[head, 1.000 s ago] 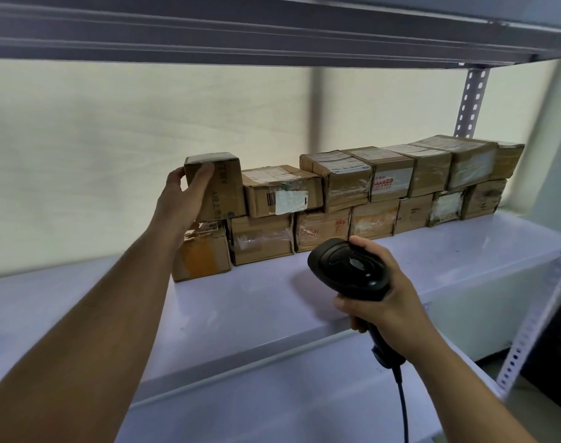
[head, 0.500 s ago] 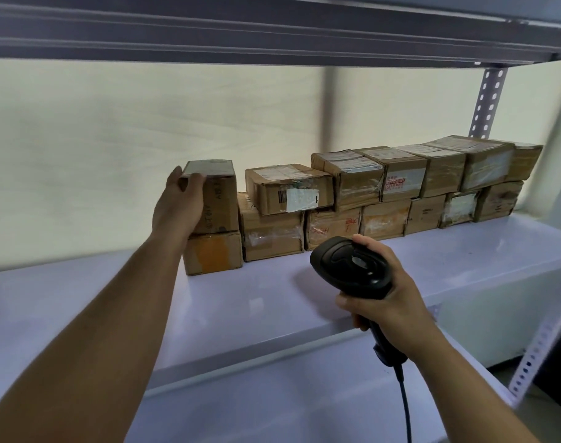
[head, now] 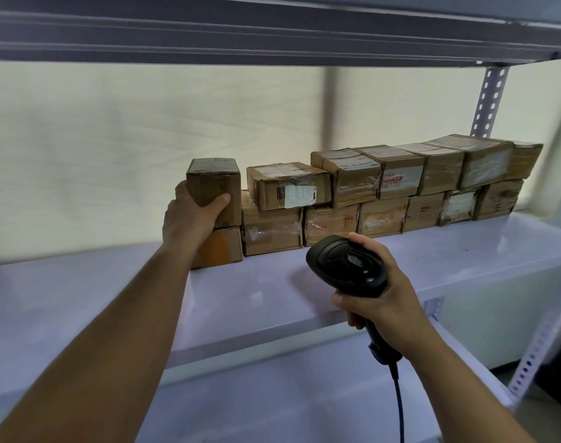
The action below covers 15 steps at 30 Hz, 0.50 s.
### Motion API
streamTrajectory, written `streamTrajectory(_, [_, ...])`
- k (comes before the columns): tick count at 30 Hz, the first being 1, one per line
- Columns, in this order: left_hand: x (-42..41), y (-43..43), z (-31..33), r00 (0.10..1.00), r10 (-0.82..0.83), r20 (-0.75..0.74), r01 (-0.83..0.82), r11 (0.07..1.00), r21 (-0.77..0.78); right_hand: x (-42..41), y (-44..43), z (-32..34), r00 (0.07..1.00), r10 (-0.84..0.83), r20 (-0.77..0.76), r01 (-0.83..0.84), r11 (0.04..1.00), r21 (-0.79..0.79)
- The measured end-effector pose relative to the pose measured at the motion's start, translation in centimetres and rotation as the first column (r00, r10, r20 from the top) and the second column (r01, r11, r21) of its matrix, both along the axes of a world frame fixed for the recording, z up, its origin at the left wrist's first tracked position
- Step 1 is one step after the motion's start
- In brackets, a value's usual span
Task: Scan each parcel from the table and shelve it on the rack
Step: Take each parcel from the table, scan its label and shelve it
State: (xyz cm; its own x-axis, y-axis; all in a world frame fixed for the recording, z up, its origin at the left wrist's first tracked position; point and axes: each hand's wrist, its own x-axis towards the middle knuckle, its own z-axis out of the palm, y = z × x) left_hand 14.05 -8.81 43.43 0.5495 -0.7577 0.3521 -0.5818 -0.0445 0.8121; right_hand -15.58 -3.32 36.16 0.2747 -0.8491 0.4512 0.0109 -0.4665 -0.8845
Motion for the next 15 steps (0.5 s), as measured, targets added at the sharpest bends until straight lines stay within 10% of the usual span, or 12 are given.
streamTrajectory(10, [-5.4,3.7,-2.3,0.974,0.172,0.149,-0.150,0.978,-0.147,-3.6,1.6,0.0,1.000,-0.002,-0.029,0.002,1.000,0.003])
streamTrajectory(15, [-11.9,7.2,-5.4,0.972,0.024,0.232,0.056,0.941,-0.334,-7.1,3.3,-0.3,1.000,-0.002,-0.013,0.003,0.999,0.035])
